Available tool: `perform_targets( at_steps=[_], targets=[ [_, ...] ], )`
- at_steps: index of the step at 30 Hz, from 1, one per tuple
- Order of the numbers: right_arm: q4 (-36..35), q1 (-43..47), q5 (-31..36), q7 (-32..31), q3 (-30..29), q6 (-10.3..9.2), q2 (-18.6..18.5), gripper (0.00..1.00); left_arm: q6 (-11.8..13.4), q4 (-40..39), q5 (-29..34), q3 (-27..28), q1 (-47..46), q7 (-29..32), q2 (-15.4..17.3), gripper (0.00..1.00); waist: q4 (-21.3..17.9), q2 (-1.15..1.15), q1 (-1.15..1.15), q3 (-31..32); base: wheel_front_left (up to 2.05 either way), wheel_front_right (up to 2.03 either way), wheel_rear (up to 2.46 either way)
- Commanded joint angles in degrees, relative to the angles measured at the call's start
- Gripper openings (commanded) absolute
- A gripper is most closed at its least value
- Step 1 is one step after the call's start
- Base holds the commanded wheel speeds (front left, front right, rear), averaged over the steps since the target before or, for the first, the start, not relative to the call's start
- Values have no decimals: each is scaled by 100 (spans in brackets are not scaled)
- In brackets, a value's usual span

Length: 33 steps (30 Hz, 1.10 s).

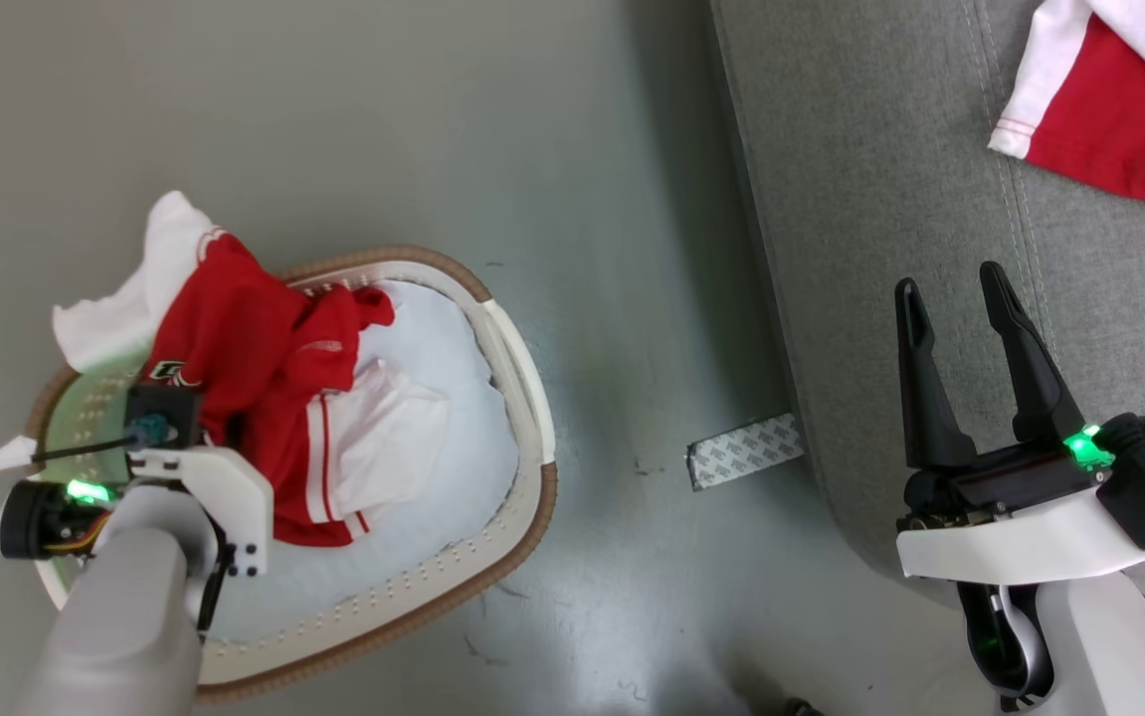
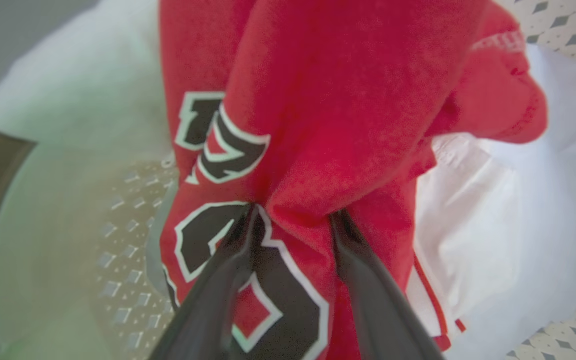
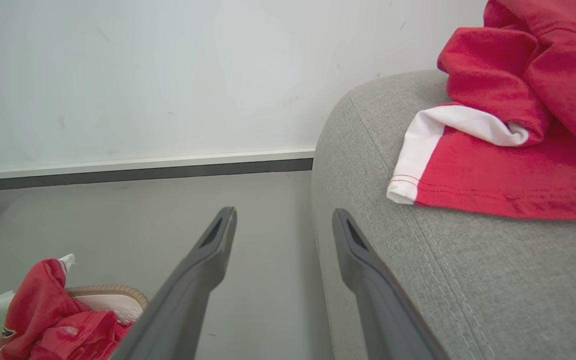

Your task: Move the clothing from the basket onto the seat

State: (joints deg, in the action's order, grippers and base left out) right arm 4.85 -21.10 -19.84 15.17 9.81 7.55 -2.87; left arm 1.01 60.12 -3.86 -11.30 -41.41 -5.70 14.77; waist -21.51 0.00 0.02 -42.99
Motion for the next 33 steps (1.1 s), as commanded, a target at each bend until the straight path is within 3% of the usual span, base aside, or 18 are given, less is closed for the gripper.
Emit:
perform_targets(
  at_steps=[1,7,16,25,33],
  targets=[
    [-28,-3,-32,-3,-17,-12,-5,100,-1,35,-25,28,-120,-169,16,0,-56,0,-2,-84,0,0,0],
    [93,134,-39,-3,-25,-12,-5,100,-116,83,-310,132,-110,-691,-185,0,131,0,-2,226,0,0,0],
    [326,406,213,-4,-122,-12,-10,100,-538,-526,-669,102,516,-946,-715,0,705,0,-2,1403,0,0,0],
    [592,926,447,-3,-88,-12,-11,100,-742,-1679,-989,-117,1248,-850,-988,0,1107,0,-2,2826,0,0,0],
    [701,1267,461,-3,108,-12,-10,100,-756,-3102,-1215,-265,1797,-260,-1046,0,1218,0,-2,3547,0,0,0]
  ],
)
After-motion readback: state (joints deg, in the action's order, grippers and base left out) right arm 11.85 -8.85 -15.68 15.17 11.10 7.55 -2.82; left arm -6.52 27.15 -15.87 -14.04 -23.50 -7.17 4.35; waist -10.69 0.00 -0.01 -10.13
